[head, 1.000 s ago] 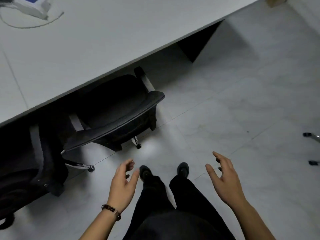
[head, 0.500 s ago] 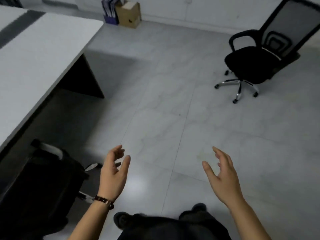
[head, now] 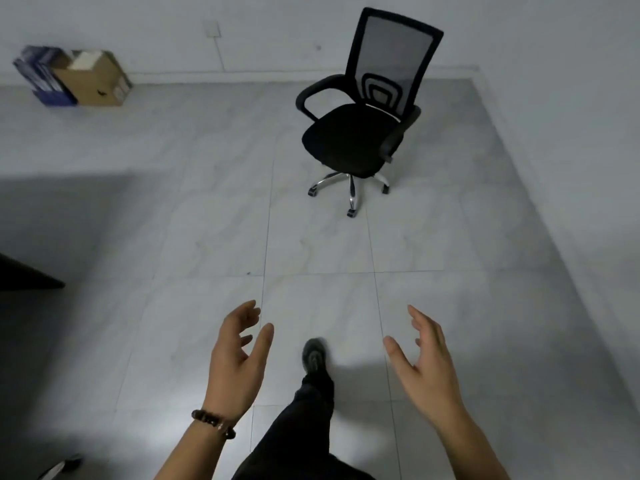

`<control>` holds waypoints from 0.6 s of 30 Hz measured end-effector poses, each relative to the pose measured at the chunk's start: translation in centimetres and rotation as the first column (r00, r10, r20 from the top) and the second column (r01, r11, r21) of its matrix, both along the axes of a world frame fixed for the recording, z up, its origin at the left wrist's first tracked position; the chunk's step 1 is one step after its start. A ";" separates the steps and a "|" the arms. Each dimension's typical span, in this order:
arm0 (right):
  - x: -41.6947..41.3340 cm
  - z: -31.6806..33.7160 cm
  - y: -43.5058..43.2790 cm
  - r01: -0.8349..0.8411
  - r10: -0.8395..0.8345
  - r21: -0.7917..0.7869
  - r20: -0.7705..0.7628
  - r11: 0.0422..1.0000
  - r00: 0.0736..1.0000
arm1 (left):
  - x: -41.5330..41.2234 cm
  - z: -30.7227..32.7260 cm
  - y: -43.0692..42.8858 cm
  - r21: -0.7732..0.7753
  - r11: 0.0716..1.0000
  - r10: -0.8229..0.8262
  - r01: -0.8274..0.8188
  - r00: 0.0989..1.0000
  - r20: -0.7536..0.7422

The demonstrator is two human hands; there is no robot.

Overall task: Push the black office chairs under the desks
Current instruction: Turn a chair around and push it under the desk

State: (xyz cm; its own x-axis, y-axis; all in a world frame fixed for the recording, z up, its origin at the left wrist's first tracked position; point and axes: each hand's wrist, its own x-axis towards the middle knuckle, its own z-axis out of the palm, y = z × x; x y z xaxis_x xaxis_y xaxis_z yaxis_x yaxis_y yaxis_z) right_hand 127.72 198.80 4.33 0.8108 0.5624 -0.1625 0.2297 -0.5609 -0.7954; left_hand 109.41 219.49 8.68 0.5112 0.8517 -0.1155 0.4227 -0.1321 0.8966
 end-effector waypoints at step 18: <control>47.6 4.2 2.3 0.498 -0.497 0.006 0.059 0.867 0.866 | 60.8 3.5 11.0 0.070 0.890 -0.453 0.451 0.891 0.015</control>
State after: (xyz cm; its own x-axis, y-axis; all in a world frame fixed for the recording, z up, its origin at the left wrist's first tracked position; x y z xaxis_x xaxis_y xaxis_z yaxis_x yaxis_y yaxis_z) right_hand 175.35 201.07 8.48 0.9906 0.0810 -0.1105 -0.0367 -0.6197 -0.7840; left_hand 170.26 230.45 12.17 0.8450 0.5326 -0.0480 0.2766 -0.3586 0.8916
